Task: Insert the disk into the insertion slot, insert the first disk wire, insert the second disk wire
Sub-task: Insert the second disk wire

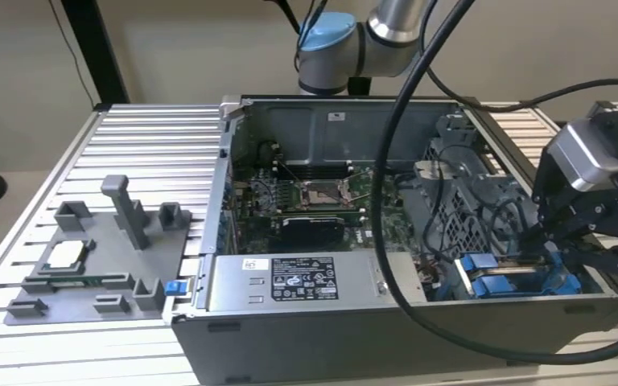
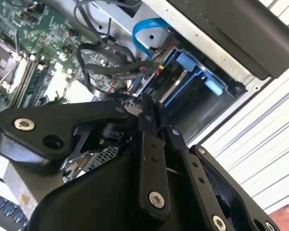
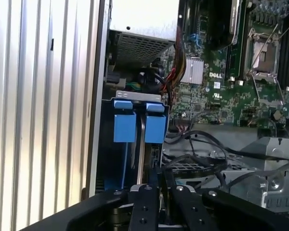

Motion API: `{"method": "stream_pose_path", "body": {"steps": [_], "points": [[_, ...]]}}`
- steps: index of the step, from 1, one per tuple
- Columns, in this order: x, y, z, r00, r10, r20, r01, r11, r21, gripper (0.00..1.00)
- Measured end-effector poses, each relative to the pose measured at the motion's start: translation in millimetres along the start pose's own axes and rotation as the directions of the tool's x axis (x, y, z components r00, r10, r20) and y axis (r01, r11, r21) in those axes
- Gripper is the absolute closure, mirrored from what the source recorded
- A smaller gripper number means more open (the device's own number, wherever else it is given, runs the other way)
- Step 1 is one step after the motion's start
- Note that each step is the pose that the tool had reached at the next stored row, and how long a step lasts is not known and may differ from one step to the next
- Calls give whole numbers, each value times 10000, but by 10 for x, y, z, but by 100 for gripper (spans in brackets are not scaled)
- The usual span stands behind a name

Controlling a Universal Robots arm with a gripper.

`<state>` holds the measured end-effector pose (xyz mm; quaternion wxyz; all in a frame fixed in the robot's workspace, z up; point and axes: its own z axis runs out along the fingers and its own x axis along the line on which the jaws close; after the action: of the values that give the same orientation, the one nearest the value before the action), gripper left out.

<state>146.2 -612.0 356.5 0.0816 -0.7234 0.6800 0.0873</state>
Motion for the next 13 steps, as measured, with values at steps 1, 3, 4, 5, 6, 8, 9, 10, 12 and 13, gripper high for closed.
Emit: {"method": "stream_pose_path", "body": {"steps": [1,3,4,5,6,8,9,10,12,13], "points": [[-3,10,2,9999,-32,-107,34,9999,135,100],[-6,36,5,9994,-68,-346,78,9995,294,100],[-7,55,9,9990,-75,-433,89,9994,331,100],[-8,79,14,9988,-75,-493,92,9993,352,100],[-10,102,18,9987,-69,-511,87,9993,366,100],[-21,136,22,9987,-42,-515,62,9992,396,100],[-30,144,24,9987,-25,-516,46,9991,412,100],[-38,148,26,9987,-6,-518,28,9991,428,100],[-66,146,35,9986,23,-519,1,9989,461,100],[-79,146,41,9986,41,-519,-16,9989,475,100]]}}
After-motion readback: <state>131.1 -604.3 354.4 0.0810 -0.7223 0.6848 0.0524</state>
